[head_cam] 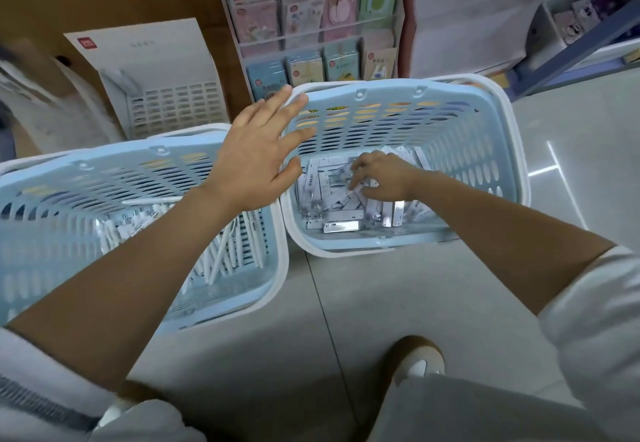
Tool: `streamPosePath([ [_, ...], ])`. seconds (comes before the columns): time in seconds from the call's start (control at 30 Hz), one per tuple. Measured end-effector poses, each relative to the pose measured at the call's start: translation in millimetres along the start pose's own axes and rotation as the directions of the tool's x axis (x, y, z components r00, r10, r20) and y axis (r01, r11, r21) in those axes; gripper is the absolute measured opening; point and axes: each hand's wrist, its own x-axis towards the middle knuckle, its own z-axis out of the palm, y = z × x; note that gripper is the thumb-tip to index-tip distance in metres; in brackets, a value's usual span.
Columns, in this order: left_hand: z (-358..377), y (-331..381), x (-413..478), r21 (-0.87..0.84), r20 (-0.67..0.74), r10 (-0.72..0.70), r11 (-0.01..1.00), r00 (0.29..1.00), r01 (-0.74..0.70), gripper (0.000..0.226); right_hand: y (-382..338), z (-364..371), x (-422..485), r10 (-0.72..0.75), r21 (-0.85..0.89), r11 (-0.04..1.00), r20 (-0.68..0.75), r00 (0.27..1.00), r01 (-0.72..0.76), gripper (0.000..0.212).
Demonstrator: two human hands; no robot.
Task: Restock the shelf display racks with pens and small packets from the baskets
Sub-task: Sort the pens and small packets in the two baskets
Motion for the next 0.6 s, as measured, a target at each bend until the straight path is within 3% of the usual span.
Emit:
streamPosePath([
  [0.07, -0.3, -0.2, -0.5, 0.006, 0.002, 0.002, 1.000, 1.000, -0.002, 0.052, -14.4, -0.6, 10.4, -0.077, 0.055, 0.995, -0.086, 0.993, 0.082, 0.038],
  [0.17, -1.0, -1.1, -0.4, 0.018, 0.019, 0.007, 1.000, 1.000, -0.007, 0.055, -40.1, 6.4, 29.7, -0.109, 0.048, 0.993, 0.033, 0.994, 0.107, 0.053],
  [0.27, -2.0, -0.8, 0.3, 0.023, 0.054, -0.006, 1.000, 0.999, 0.004, 0.058, -34.2, 13.0, 29.7, -0.052, -0.041, 0.997, 0.165, 0.985, 0.060, 0.043],
  [0.37, -5.0, -0.4, -1.6, -0.012, 0.082, -0.033, 0.999, 0.996, 0.034, 0.059, -21.0, 6.5, 15.2, 0.012, 0.039, 0.999, 0.134, 0.991, -0.017, 0.039],
  [0.43, -10.8, -1.2, -4.0, -0.087, 0.101, -0.045, 0.995, 0.994, 0.054, 0.057, -25.0, -8.0, 8.2, 0.025, 0.145, 0.989, 0.034, 0.999, -0.030, 0.036],
  [0.5, -20.7, -4.1, -8.2, -0.168, 0.100, -0.093, 0.980, 0.991, 0.109, 0.055, -43.9, -32.6, 5.5, 0.054, 0.273, 0.962, -0.157, 0.986, -0.009, 0.022],
  [0.6, -41.1, -16.0, -22.4, -0.199, 0.088, -0.239, 0.947, 0.967, 0.252, 0.055, -89.5, -75.7, 2.4, 0.140, 0.435, 0.898, -0.436, 0.889, 0.071, 0.020],
])
